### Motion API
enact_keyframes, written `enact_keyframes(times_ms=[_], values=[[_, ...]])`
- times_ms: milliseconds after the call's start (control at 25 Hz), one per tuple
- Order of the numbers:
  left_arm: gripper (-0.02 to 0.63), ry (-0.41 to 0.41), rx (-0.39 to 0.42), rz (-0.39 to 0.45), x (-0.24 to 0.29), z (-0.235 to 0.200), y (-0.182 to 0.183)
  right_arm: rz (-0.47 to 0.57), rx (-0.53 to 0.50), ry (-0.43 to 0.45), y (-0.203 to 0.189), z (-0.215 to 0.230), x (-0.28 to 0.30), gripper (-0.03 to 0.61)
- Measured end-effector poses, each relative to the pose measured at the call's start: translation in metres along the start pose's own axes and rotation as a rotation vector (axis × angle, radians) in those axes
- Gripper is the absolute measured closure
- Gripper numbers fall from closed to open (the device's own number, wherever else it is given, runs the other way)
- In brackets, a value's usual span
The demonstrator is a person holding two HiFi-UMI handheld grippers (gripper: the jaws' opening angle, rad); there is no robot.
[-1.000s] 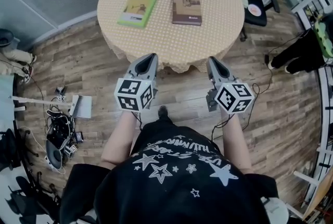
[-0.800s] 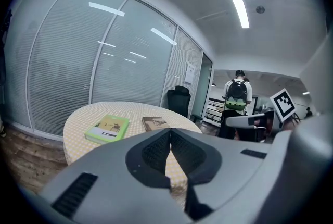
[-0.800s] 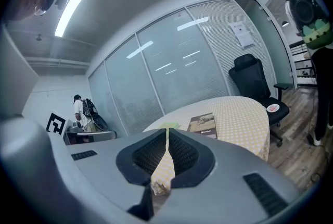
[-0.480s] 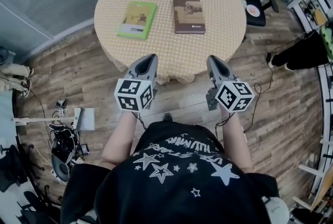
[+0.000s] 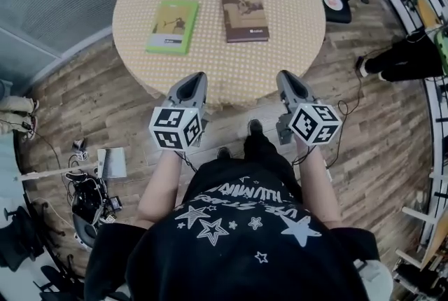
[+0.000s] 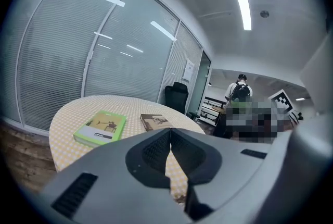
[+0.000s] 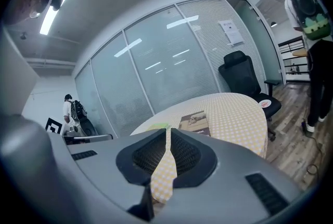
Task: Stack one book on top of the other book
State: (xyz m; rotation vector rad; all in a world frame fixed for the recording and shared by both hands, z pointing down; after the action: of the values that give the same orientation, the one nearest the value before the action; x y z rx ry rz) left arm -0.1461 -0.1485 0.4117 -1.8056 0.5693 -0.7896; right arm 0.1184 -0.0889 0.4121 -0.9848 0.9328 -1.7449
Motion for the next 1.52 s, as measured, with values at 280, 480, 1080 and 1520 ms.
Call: enact_keyframes(times_ms=[280,480,1080,1520], values=[[0.604,0.074,0.004,-0.005,0.026,-0.014,0.008,-0.037,-0.010,0.091,0.014,0.017,0.059,0.548],[0.604,-0.006,-0.016,0.044,0.071,-0.007,0.027,-0.063,0.001,0.129,0.035,0.051,0.102,0.548],[0.603,0.103,-0.020,-0.072,0.175,-0.010,0.040,-0.188,0.034,0.196,0.064,0.129,0.188,0.545],[0.603,0.186,-0.027,-0.157,0.225,-0.013,0.023,-0.369,0.026,0.274,0.042,0.160,0.222,0.391]])
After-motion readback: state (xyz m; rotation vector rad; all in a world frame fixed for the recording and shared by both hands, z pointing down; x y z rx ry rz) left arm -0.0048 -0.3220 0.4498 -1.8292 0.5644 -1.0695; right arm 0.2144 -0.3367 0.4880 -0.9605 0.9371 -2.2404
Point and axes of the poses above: the fingertips, and each gripper's own axes: x forward along the fingers, z to its right, y out of its top, the point moved 7 cm from there along -x, backward along the fingers, and after that the axes turned 3 degrees about z, right-handed, at the moved point
